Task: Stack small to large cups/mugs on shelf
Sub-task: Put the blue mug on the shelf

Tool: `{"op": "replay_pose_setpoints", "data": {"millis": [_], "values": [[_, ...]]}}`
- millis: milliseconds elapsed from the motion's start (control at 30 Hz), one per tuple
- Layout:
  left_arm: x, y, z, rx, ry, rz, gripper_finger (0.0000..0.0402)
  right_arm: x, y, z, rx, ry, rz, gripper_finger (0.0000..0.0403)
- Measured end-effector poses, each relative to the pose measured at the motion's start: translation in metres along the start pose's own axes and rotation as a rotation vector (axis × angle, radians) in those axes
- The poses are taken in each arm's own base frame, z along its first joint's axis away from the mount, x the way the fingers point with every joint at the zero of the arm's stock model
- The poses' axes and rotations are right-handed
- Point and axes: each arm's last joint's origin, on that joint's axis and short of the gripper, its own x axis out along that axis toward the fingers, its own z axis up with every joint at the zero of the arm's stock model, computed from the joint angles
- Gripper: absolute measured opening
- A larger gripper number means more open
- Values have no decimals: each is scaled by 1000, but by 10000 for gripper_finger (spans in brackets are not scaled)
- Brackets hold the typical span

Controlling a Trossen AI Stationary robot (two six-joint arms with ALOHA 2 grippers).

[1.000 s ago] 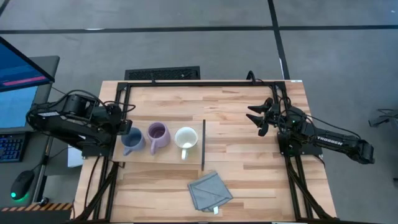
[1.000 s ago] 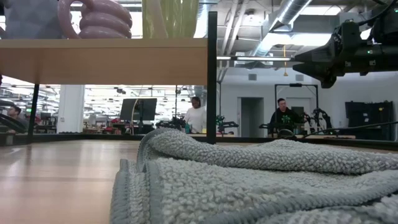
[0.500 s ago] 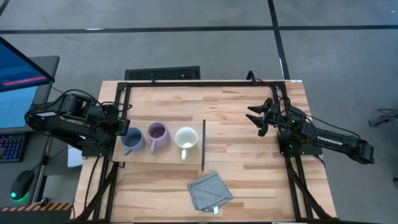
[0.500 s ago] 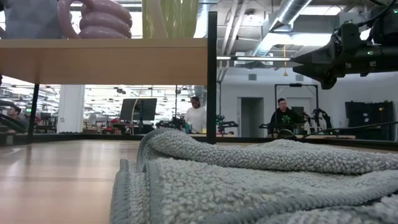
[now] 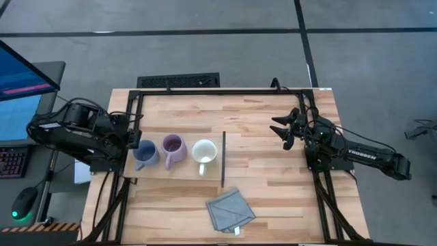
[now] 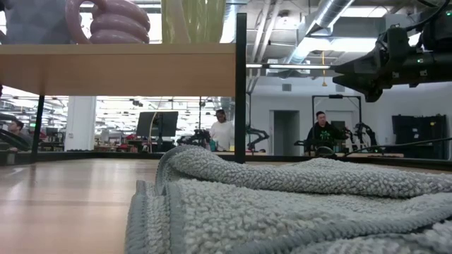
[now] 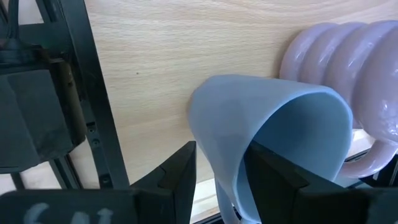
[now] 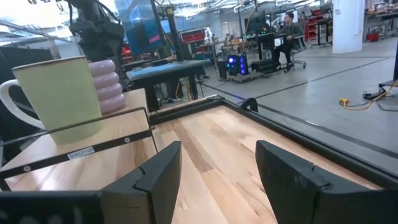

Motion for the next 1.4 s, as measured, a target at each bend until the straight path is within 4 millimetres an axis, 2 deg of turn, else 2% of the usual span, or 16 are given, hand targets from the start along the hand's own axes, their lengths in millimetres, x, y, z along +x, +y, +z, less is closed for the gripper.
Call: {"op": "replay_pose_setpoints", "data": {"millis": [600,967,1400], "values": [[-1,1,-1,-49,26,-7,124,0,0,0,-23,-1,0,230],[-4,5,1,-65,-45,-29,124,0,0,0,-26,-1,0,230],[-4,5,1,-93,-45,-29,124,0,1,0,-28,2,26,230]]}}
